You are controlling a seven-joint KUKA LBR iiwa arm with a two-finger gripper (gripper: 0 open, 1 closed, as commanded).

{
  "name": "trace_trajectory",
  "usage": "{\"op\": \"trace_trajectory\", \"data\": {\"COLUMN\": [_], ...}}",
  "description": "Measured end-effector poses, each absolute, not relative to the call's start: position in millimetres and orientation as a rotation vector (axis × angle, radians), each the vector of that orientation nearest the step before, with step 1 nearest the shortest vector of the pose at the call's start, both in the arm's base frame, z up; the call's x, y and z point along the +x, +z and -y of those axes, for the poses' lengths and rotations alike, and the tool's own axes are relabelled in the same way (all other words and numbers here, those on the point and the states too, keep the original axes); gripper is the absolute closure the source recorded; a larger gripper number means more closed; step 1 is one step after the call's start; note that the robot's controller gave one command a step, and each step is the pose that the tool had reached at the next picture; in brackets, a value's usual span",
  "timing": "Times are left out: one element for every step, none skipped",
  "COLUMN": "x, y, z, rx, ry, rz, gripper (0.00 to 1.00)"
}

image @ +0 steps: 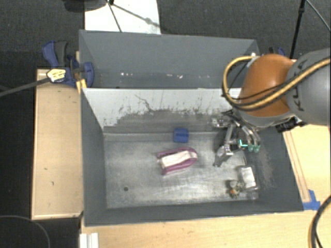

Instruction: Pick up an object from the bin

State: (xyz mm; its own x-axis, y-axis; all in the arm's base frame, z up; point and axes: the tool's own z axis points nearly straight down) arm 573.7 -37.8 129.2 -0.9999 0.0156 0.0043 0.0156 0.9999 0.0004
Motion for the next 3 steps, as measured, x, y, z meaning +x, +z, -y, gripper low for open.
{"op": "trace_trajectory", "data": {"x": [572.7,545.4,546.2], "y": [74.7,71.4,72.7], "z": [-42.4,-90.5,-88.2], "rx": [-0.043,-0.086,-0.089], "ry": [-0.006,-0.004,-0.003], "rz": [3.138,3.143,3.141], "gripper": [0.0,0.0,1.0]}}
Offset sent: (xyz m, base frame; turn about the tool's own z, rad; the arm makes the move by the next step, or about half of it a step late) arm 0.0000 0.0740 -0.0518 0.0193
